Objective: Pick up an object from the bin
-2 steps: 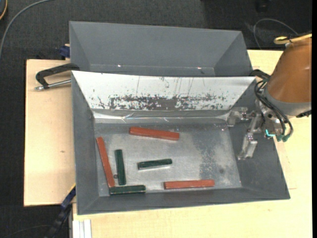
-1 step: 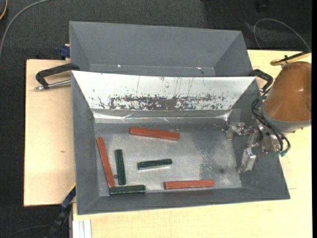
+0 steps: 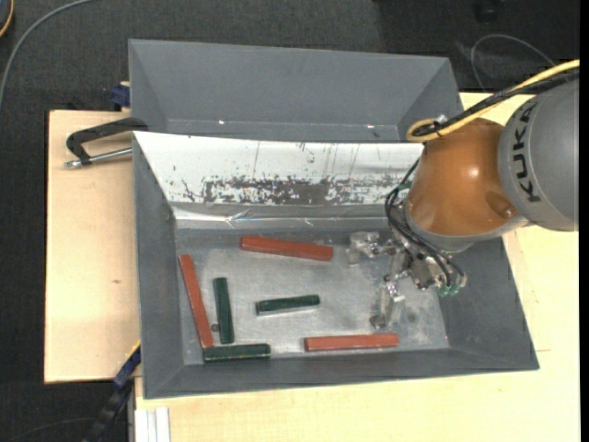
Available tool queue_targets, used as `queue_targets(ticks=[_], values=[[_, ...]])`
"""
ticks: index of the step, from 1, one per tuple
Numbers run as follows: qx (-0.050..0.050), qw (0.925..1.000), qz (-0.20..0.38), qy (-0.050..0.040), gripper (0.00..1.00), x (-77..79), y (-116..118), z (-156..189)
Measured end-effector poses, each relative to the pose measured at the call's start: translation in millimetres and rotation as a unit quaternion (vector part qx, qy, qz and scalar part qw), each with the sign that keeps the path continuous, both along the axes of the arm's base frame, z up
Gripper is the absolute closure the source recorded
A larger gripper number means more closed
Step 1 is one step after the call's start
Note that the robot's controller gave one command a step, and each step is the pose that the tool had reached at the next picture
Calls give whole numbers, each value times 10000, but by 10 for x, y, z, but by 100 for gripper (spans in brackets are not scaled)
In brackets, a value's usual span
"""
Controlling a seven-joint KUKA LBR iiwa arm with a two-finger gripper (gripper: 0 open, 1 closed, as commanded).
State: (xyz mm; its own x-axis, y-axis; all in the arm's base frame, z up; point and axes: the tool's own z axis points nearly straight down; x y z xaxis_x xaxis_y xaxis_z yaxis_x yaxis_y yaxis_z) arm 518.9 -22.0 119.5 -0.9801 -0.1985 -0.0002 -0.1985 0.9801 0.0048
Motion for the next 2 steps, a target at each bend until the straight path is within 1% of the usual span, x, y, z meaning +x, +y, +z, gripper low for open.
queue_targets(ticks=[1, 2], values=[[-7, 9999, 138, 5, 0, 18, 582, -478], [-7, 9985, 552, -24, 0, -67, 1178, -480]])
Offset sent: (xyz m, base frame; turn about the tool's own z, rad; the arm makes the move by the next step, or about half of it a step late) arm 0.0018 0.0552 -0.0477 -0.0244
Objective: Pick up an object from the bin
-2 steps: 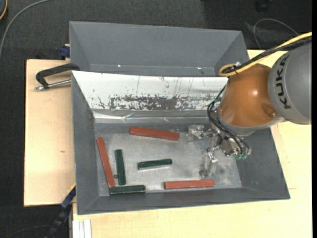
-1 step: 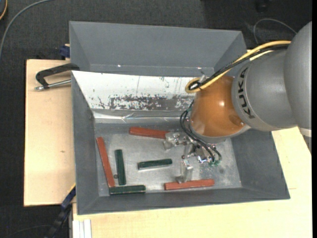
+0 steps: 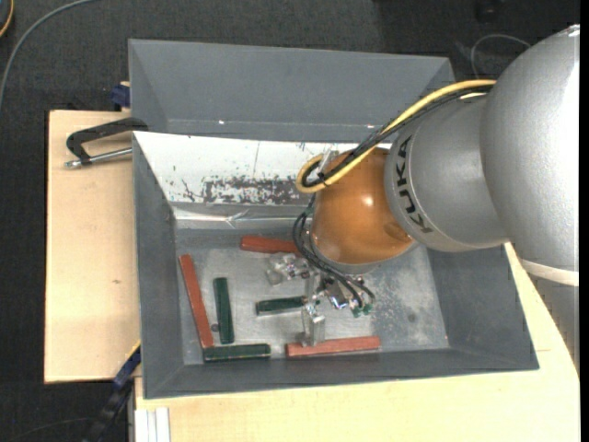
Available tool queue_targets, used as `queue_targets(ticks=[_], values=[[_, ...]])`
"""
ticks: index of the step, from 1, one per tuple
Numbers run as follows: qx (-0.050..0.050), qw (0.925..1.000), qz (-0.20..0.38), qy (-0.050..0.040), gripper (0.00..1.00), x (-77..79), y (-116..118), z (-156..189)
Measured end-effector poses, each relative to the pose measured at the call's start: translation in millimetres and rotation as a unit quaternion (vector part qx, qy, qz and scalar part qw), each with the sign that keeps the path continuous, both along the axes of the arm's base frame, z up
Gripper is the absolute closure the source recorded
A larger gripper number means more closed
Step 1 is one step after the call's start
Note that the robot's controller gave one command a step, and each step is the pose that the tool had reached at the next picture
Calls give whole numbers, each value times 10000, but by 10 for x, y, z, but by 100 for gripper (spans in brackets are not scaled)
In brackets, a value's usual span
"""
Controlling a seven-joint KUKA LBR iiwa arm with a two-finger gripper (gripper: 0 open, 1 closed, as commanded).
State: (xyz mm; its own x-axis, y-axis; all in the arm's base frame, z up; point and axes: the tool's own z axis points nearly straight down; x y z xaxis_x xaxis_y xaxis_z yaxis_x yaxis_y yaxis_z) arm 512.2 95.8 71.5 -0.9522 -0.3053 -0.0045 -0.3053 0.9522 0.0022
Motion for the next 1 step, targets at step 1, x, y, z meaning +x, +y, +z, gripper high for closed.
queue_targets(ticks=[1], values=[[-12, 10000, -23, 12, 100, -5, -32, -9]])
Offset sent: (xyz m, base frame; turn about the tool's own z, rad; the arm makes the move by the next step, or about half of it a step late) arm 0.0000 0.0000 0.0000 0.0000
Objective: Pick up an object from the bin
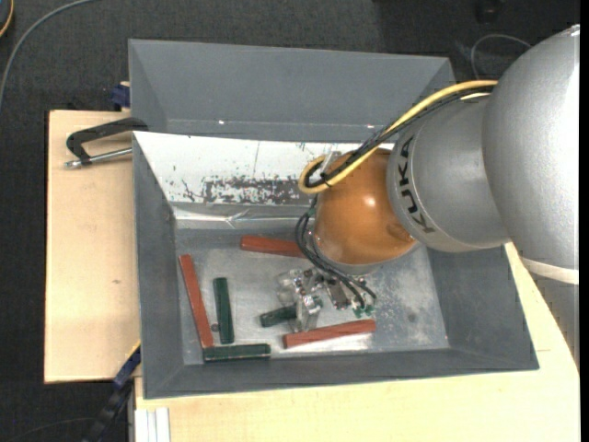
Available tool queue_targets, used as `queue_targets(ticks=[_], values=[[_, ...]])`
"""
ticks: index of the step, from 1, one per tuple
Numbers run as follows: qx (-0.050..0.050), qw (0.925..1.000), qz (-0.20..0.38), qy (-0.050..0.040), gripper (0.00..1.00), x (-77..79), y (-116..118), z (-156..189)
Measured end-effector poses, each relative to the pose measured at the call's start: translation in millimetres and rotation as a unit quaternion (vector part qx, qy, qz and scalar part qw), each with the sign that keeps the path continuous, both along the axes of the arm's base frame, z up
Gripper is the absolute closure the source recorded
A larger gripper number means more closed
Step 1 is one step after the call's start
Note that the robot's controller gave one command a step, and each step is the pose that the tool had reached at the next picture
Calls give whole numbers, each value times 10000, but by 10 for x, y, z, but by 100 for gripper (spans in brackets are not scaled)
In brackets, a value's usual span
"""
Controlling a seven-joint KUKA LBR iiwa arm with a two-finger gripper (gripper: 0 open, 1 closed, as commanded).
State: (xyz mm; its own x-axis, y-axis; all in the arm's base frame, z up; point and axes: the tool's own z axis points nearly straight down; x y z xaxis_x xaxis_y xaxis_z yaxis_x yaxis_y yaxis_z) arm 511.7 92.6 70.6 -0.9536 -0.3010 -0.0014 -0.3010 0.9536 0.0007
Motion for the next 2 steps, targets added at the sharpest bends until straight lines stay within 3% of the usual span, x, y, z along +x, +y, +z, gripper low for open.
queue_targets(ticks=[1, 2], values=[[-3, 9987, 513, -78, 100, 395, -375, 1151], [4, 9881, 1538, -38, 100, 585, 154, 1633]])
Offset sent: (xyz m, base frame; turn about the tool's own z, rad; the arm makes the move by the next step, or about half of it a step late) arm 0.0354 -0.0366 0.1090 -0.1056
